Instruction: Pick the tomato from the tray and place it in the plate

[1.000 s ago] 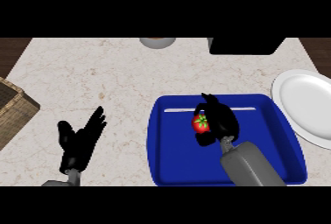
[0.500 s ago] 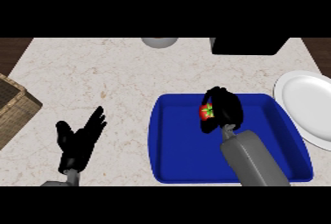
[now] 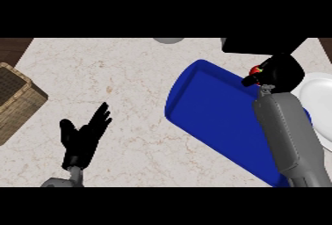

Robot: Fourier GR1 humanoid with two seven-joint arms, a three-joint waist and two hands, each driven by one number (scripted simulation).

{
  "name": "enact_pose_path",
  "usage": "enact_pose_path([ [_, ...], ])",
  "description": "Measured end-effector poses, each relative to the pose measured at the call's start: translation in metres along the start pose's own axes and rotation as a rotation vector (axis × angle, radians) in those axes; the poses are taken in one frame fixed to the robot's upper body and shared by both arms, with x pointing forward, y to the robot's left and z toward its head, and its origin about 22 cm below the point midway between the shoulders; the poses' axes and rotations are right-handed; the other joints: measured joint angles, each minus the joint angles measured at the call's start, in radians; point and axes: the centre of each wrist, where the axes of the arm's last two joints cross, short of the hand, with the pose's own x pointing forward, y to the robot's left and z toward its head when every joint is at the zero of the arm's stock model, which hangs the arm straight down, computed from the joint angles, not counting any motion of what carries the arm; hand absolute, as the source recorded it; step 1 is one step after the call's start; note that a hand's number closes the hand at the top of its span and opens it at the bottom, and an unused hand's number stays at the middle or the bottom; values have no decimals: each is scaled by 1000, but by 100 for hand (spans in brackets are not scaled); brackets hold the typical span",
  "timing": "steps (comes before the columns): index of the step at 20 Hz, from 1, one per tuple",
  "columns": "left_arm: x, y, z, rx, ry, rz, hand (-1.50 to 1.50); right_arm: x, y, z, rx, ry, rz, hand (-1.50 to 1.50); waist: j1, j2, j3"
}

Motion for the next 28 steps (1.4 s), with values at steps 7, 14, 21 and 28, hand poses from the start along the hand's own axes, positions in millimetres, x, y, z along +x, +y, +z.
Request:
enact_pose_path([
  [7, 4, -9, -3, -33, -3, -21, 0, 21, -39, -37, -318, 96, -33, 150, 34, 6, 1],
  [14, 2, -9, -3, -29, 2, -14, 0, 14, -56, -60, -524, 173, -93, 150, 26, 2, 5],
  [21, 0, -5, -3, -5, 12, -5, 0, -20, -46, -76, -682, 235, -94, 150, 0, -5, 6],
  [28, -4, -3, -1, 21, 23, 5, 0, -75, -31, -92, -805, 310, -48, 150, -28, -16, 7],
])
